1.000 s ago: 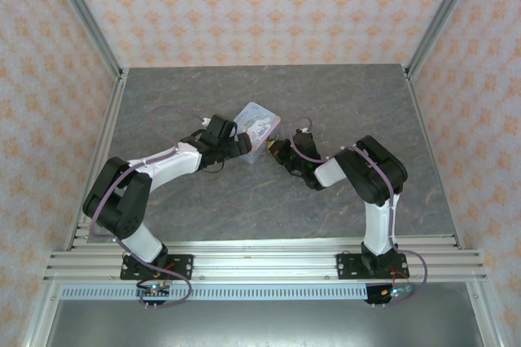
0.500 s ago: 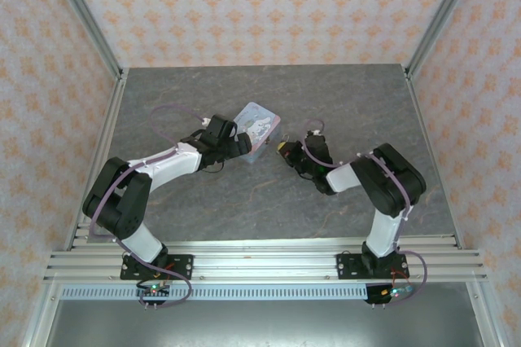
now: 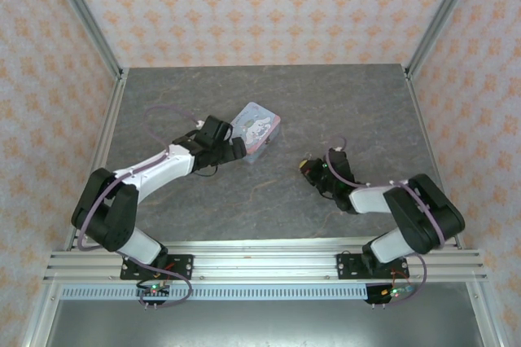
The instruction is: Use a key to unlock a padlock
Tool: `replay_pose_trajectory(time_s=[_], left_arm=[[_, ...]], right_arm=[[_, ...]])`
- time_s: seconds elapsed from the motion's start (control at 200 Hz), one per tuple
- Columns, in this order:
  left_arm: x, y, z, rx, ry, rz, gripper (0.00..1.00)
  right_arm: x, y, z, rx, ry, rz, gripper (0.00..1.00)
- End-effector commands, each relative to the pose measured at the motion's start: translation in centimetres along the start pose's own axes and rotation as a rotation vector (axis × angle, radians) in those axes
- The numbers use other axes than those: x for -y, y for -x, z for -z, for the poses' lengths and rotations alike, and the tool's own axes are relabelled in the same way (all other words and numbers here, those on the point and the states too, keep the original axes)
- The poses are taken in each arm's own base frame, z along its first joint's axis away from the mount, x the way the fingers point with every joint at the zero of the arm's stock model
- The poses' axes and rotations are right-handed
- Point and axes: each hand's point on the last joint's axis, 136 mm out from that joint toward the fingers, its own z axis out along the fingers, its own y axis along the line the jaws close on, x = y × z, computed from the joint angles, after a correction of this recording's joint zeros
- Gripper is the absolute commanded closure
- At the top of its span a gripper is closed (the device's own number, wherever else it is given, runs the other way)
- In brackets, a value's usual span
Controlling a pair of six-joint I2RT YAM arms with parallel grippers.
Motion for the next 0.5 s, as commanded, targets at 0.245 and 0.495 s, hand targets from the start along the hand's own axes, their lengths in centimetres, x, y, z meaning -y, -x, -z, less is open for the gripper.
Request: replay_pose_trajectory(time_s=[0.245,0.495], left_arm=[[0.7,0.7,3.4,0.020,-0.030,-0.024,0.00],[0.6,2.3,5.9,0.066,-0.038,-0.021,0.00]], right_arm=[[4.5,1.3,4.0,0.049,-0.158,-0.026,0.57],[3.6,2.3,6.8,0.095,-0.173,-0.045,0.31]])
